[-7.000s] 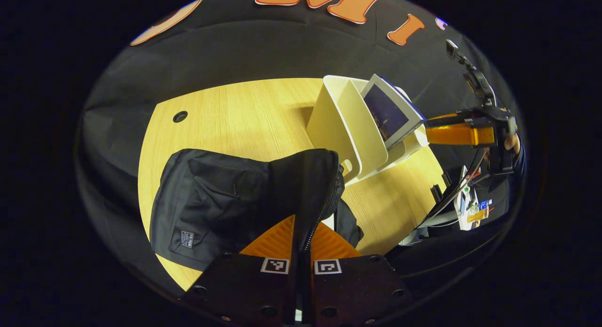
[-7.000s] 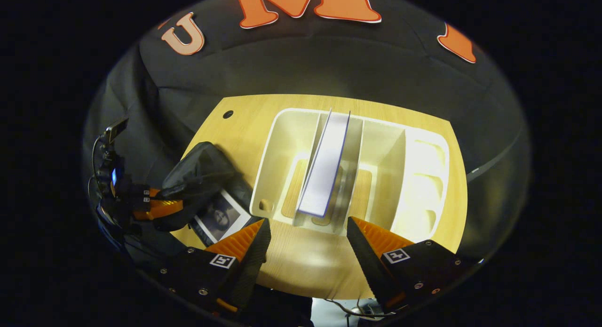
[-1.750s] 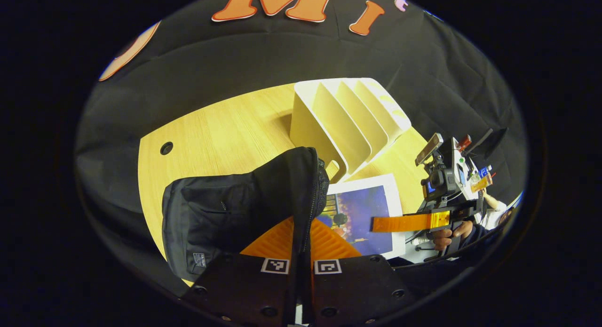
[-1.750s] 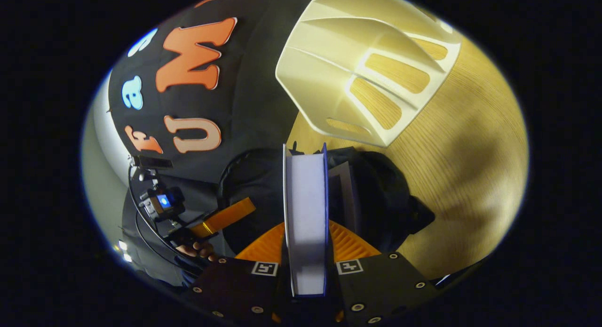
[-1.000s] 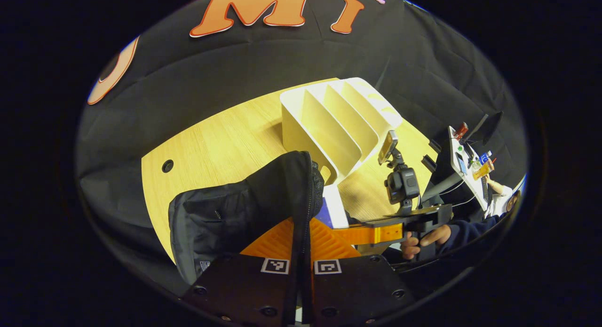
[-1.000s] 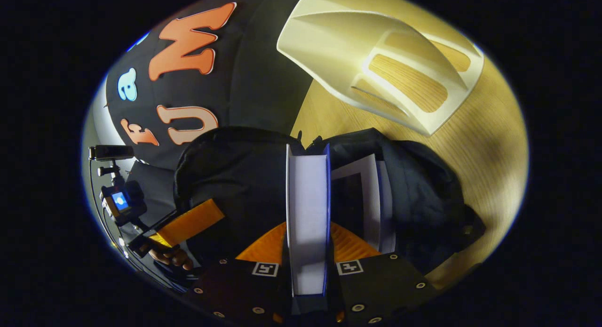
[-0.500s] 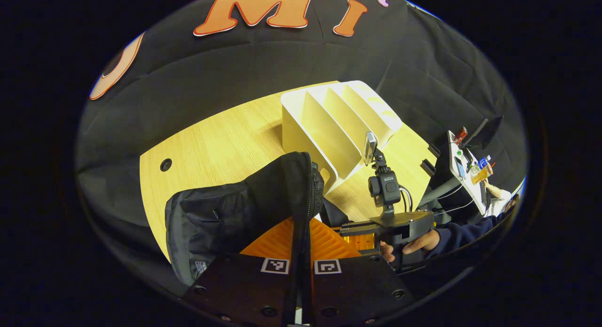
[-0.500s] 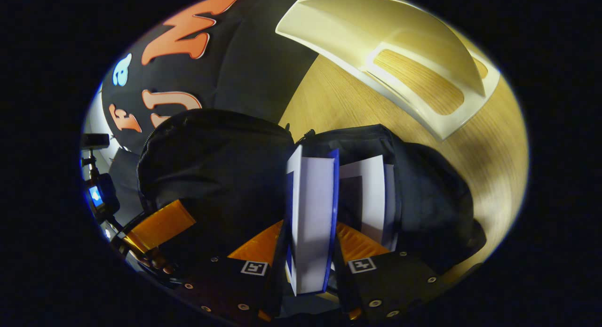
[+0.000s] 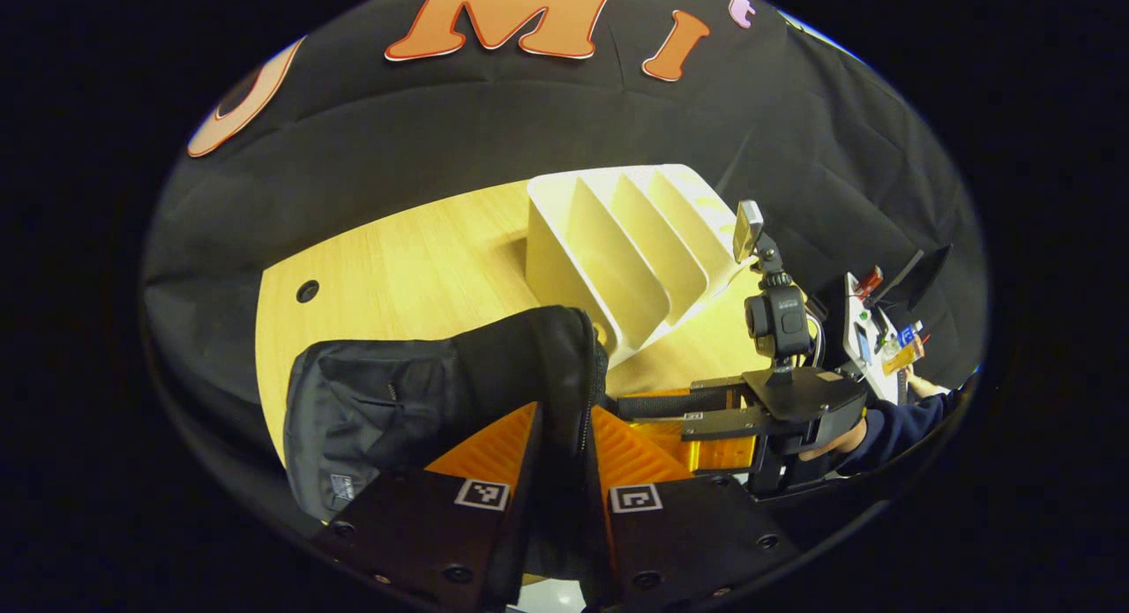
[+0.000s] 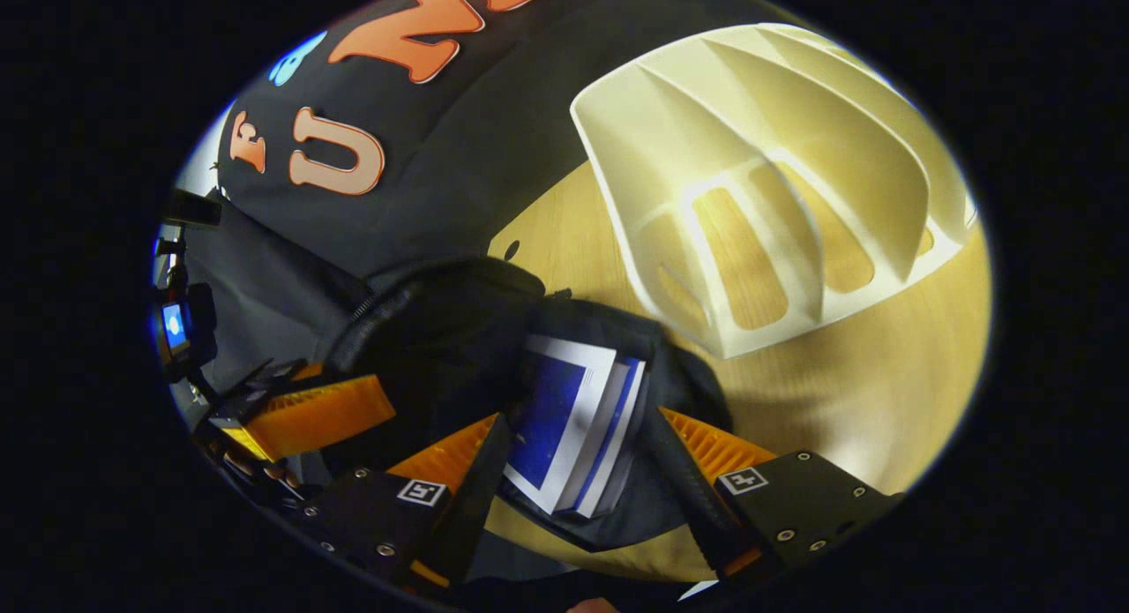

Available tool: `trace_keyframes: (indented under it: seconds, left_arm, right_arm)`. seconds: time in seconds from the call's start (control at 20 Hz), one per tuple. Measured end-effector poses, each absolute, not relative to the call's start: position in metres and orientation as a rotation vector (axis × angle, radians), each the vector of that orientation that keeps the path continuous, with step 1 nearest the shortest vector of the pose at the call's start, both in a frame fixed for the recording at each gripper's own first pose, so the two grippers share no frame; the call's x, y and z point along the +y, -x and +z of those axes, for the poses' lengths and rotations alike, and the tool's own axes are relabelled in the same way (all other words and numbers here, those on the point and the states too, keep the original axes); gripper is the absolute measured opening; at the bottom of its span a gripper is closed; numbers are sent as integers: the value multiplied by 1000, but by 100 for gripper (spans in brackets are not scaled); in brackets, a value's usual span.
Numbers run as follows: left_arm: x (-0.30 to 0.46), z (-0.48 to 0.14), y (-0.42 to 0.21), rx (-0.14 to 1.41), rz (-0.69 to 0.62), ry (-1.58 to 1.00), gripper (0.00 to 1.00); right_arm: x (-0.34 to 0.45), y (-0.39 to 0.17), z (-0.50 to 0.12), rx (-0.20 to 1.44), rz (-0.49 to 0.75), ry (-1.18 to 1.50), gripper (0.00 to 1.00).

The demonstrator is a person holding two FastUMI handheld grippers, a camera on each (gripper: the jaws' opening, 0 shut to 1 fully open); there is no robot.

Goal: Open the schoolbag, grab two books from the bookshelf and put them into the schoolbag.

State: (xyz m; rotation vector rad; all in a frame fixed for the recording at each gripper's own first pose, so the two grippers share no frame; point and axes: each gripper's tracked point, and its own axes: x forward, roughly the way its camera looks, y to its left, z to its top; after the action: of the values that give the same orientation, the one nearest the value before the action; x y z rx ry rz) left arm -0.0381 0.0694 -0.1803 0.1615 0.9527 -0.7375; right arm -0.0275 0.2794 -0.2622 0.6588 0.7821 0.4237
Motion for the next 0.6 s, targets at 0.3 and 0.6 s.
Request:
trace_keyframes:
  seconds: [0.3,0.6]
  left_arm:
    - [37,-176,51,920,-695,-130,69]
    - [-8,-151,40,766,-583,-74,97]
  right_arm:
    - [207,25,-231,706,369,-562,98]
    - [132,19,-191,598,296,-417,98]
